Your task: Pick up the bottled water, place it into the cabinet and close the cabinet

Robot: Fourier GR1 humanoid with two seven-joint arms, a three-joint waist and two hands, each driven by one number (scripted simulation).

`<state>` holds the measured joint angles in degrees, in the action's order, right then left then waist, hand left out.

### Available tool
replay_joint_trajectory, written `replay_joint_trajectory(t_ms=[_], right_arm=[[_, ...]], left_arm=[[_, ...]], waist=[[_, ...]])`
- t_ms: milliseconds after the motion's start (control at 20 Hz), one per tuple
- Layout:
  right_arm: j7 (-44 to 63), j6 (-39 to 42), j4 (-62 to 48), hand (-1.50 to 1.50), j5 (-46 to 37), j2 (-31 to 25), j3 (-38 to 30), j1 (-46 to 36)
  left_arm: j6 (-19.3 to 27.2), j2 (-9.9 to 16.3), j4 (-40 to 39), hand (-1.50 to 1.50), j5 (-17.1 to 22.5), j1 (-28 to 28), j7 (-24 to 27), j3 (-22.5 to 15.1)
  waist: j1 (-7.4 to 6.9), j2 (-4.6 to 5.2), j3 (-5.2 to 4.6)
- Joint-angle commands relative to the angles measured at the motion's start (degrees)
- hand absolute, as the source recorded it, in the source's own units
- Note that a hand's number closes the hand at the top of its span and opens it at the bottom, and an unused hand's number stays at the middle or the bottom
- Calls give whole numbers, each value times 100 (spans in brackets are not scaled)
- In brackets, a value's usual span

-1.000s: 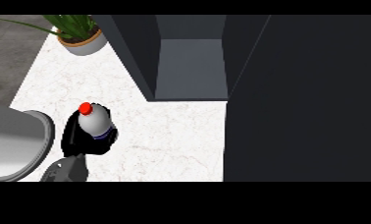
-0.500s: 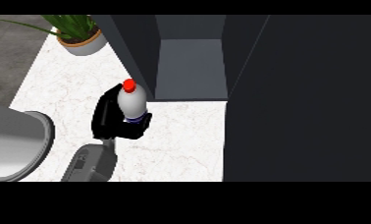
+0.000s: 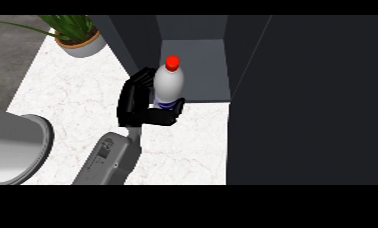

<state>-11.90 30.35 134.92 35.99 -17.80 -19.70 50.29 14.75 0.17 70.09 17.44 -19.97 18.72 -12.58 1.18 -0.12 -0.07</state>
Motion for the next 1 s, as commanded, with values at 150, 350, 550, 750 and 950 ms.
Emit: replay_joint_trajectory(t_ms=[150, 350, 550, 750, 950], right_arm=[[561, -519, 1243, -150, 487, 108, 167, 80], [537, -338, 1169, -150, 910, -14, 41, 281], [604, -415, 818, -150, 1137, -229, -167, -28], [380, -241, 694, -150, 843, 17, -67, 24], [507, -168, 692, -150, 856, 15, 181, 0]], left_arm=[[1359, -16, -740, 150, -83, -806, -124, -649], [1530, -17, -1187, 150, -338, -1524, -642, -268], [1500, -17, -2067, 150, -122, -2070, -536, -139], [1297, -17, -2741, 150, 177, -2595, -408, 89], [1556, -17, -3194, 150, 518, -2511, 248, -208]], waist=[[81, 30, -6], [100, 23, -4], [90, 50, -4], [121, 52, -2], [156, 70, -5]])
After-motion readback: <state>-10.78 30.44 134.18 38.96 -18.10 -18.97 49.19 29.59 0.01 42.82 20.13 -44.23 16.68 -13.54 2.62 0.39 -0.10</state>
